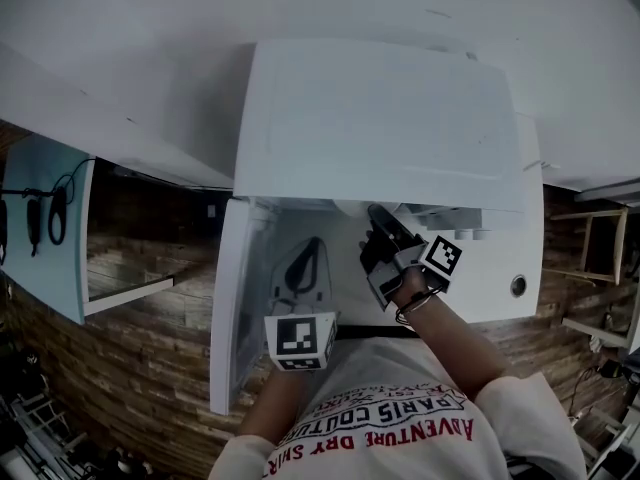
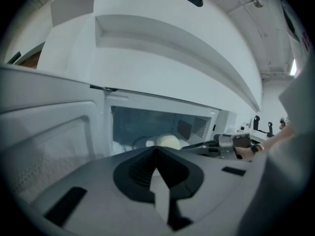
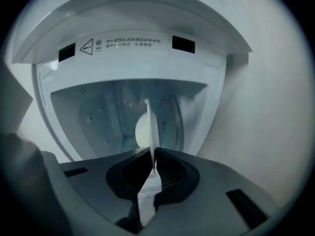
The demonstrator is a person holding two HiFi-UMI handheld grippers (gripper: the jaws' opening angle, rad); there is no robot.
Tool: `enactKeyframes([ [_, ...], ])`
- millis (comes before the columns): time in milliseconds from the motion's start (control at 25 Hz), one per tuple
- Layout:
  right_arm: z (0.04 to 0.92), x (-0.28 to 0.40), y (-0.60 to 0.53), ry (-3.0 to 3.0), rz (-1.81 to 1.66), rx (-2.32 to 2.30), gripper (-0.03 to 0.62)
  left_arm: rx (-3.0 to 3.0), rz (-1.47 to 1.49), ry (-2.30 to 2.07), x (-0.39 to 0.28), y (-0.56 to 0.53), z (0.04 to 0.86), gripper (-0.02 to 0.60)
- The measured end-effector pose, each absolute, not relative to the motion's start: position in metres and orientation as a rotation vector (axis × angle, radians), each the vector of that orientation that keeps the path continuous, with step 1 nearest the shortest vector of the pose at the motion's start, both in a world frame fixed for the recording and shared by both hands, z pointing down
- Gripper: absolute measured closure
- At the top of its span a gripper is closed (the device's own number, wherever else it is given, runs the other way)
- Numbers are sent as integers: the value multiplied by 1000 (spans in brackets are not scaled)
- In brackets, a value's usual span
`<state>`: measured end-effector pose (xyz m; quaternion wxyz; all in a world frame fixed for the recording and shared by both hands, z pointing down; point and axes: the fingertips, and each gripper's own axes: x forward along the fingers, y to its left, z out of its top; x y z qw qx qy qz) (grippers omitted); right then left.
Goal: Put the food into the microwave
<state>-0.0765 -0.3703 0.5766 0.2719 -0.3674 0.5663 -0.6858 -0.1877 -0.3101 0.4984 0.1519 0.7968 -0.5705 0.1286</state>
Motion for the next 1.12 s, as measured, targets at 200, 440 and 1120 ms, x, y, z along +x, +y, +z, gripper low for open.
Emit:
enactKeyframes([
  [200,591,-72,-384,1466,-1822,-1026,568,2285,381,-1610,-183,-310,505,575],
  [440,599,-77,-397,1464,-1801,-1055,565,2275,415,-1598,-187,-307,514,575],
  [1120,591,-98,-410,1625,-1810,-1131,554,2258,456,-1544,-187,-300,526,575],
])
